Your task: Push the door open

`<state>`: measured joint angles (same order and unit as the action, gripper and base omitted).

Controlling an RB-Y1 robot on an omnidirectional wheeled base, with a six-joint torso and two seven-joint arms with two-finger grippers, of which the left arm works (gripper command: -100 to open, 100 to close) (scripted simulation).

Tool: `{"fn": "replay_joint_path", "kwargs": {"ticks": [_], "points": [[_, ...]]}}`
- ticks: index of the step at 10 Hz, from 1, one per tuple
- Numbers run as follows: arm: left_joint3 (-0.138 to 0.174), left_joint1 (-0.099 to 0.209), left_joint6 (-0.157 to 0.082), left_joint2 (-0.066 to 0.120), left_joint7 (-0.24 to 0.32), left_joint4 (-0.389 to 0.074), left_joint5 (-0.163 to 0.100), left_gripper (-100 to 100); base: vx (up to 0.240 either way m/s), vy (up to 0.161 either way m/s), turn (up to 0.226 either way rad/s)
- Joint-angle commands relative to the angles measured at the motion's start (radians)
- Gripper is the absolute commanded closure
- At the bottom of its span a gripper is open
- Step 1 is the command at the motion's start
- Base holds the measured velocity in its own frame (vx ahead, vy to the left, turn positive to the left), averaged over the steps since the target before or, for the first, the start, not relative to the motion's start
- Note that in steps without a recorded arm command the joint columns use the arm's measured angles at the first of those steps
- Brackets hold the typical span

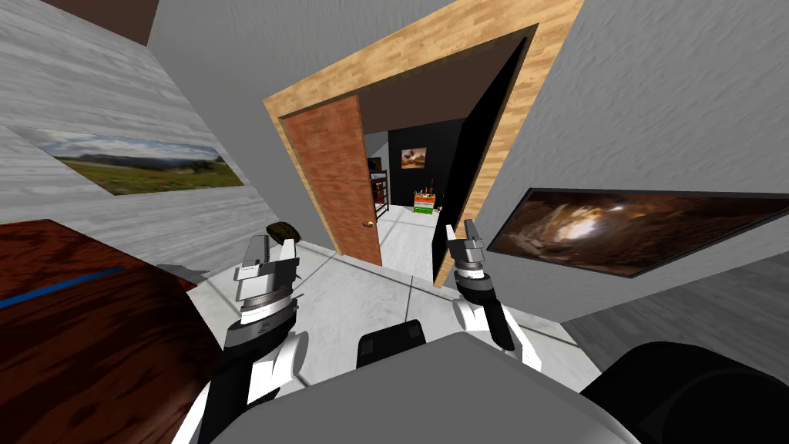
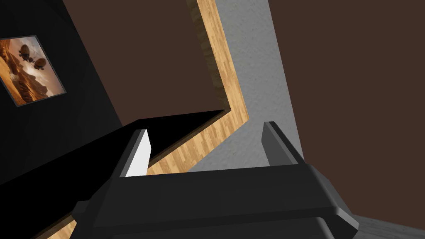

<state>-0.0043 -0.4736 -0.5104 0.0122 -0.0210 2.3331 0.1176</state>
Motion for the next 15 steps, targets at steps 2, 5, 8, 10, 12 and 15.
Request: {"fn": "replay_joint_path", "kwargs": {"ticks": [2,5,8,10,12,15], "points": [[-0.009,0.014,-0.009,0.013,0.003,-0.058,-0.003,-100,0.146,0.025,-0.054],[-0.021,0.034,-0.022,0.027,0.008,-0.137,-0.006,-100,0.118,0.054,-0.070],[-0.031,0.050,-0.032,0.036,0.012,-0.200,-0.009,-100,0.107,0.047,-0.050],[-0.038,0.061,-0.040,0.041,0.015,-0.245,-0.011,-100,0.087,0.028,-0.049],[-0.045,0.073,-0.048,0.047,0.018,-0.295,-0.013,-100,0.092,0.047,-0.061],[-0.058,0.093,-0.061,0.054,0.023,-0.374,-0.017,-100,0.101,0.069,-0.060]]}}
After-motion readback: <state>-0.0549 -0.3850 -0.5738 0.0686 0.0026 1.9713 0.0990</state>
